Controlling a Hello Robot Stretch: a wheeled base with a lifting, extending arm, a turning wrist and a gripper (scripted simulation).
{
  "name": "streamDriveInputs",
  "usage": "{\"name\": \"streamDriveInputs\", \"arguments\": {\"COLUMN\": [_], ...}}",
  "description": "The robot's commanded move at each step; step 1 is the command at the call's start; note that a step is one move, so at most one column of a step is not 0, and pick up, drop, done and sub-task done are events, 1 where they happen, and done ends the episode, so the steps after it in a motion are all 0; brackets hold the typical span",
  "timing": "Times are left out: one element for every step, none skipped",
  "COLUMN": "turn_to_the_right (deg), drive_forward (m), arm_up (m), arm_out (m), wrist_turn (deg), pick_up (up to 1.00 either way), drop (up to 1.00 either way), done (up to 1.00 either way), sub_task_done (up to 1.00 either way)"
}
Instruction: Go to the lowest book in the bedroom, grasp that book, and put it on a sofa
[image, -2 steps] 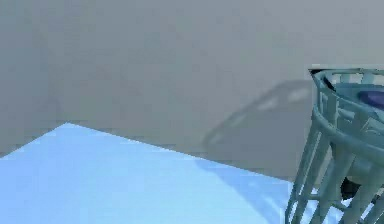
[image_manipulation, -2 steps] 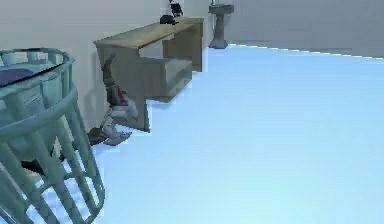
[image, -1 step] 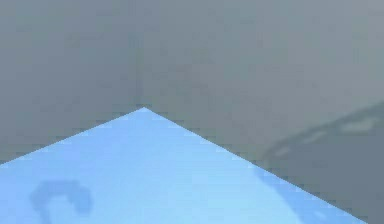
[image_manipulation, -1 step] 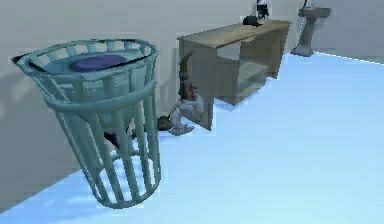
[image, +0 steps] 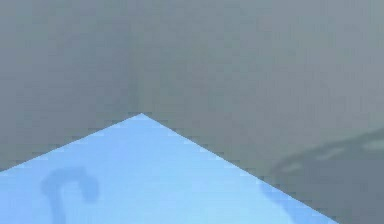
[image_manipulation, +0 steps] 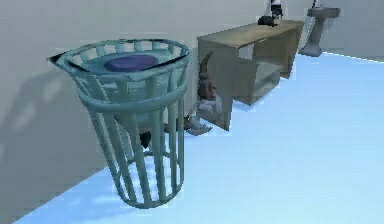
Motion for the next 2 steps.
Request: {"name": "streamDriveInputs", "arguments": {"turn_to_the_right": [-45.0,-15.0], "drive_forward": [0.00,0.00], "arm_up": [0.00,0.00], "arm_out": [0.00,0.00], "wrist_turn": [0.0,0.0], "pick_up": [0.00,0.00], "drop": [0.00,0.00], "done": [0.00,0.00], "sub_task_done": [0.00,0.00]}}
